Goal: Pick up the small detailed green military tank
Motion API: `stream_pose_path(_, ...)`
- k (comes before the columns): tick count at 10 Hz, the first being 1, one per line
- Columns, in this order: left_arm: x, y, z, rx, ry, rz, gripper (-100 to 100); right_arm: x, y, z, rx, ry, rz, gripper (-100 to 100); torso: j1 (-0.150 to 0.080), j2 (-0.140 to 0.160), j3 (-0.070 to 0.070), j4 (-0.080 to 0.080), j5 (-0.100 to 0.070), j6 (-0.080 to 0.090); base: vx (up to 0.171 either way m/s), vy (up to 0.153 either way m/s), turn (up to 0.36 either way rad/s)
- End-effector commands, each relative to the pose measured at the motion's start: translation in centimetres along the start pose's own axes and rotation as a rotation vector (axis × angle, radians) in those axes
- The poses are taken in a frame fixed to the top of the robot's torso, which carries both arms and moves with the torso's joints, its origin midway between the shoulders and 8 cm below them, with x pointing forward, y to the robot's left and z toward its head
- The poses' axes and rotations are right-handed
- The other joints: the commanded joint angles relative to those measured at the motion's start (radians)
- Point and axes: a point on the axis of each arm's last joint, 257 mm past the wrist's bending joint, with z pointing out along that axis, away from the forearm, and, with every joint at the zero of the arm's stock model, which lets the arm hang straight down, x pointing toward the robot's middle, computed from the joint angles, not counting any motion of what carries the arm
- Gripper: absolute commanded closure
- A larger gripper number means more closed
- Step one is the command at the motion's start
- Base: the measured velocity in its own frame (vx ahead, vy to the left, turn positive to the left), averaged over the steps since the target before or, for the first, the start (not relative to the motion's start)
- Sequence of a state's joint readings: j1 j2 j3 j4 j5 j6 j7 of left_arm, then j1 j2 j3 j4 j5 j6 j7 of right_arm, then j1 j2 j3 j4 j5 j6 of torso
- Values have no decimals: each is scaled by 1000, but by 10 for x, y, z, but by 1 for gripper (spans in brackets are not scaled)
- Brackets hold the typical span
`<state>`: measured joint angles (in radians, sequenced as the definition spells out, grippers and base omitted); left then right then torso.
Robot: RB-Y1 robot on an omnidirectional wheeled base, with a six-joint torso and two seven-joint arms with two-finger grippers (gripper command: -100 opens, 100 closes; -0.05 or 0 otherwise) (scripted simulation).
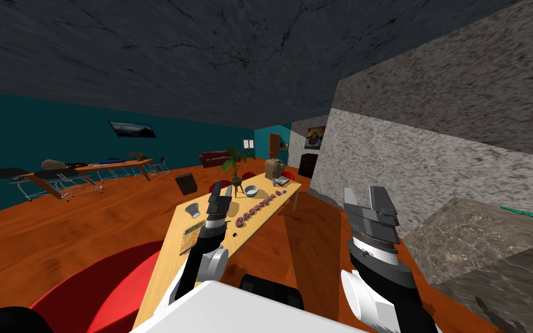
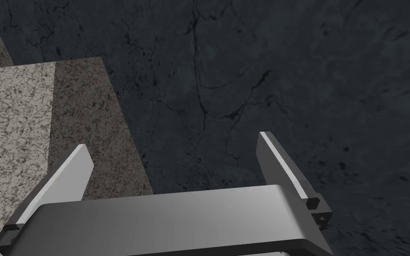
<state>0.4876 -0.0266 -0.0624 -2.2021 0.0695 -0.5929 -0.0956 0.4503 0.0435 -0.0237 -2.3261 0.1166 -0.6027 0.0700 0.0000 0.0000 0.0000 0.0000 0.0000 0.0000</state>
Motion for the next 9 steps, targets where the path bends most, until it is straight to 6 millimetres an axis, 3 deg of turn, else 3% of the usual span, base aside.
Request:
stream_pose_path(1,1,9,-1,-23,27,3,-100,0,0,0,0,0,0,0,0,0,0,0,0,0,-15,-37,7)
stream_pose_path(4,-1,40,-5,-106,77,1,-100,0,0,0,0,0,0,0,-4,1,0,0,-1,0,-15,-68,26)
stream_pose_path(8,-21,104,-14,-280,86,-30,-100,0,0,0,0,0,0,0,-4,-1,-1,0,-1,0,10,-65,42)
stream_pose_path(9,-21,105,-15,-285,86,-29,-100,0,0,0,0,0,0,0,-4,-1,-1,0,-1,0,10,-42,15)
